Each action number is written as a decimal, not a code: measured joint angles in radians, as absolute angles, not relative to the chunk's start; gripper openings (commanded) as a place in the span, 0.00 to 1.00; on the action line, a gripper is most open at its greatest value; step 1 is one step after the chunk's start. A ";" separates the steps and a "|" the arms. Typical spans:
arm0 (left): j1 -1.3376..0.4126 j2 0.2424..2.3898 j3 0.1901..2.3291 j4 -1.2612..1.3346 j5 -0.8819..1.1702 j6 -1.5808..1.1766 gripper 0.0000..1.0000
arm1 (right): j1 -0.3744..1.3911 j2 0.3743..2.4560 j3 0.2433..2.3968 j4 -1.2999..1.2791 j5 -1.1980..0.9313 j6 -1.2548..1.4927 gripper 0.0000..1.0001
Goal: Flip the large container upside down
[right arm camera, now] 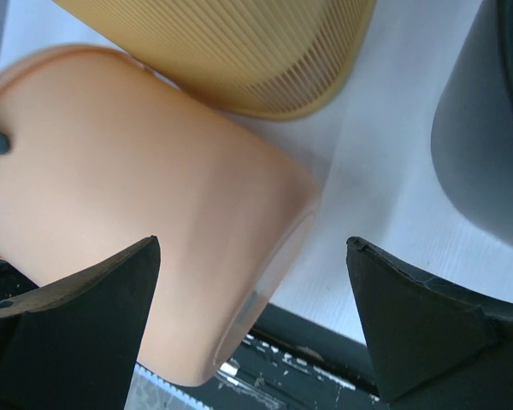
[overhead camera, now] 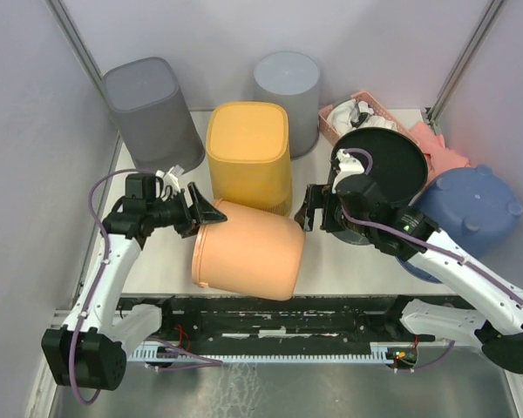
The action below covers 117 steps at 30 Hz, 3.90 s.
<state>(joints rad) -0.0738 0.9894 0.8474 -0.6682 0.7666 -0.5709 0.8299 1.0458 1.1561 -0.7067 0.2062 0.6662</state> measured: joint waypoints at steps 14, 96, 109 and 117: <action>-0.075 0.921 0.980 -0.846 0.485 -0.404 0.63 | 0.830 0.942 0.842 -0.558 0.022 1.085 1.00; -0.214 0.912 1.036 -0.836 -0.041 -0.359 0.03 | 0.908 1.143 0.955 -0.210 -0.233 0.936 0.66; -0.255 1.056 0.970 -0.731 0.193 -0.443 0.03 | 1.031 1.177 1.105 0.084 -0.319 0.897 0.67; -0.255 1.141 0.970 -0.670 0.201 -0.447 0.05 | 1.093 1.335 1.102 0.065 -0.310 0.863 0.77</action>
<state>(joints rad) -0.2546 1.1408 0.9699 -0.6697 0.2012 -0.4473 1.0935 1.3354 1.1023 0.0647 -0.3103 0.8627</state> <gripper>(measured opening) 0.034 0.699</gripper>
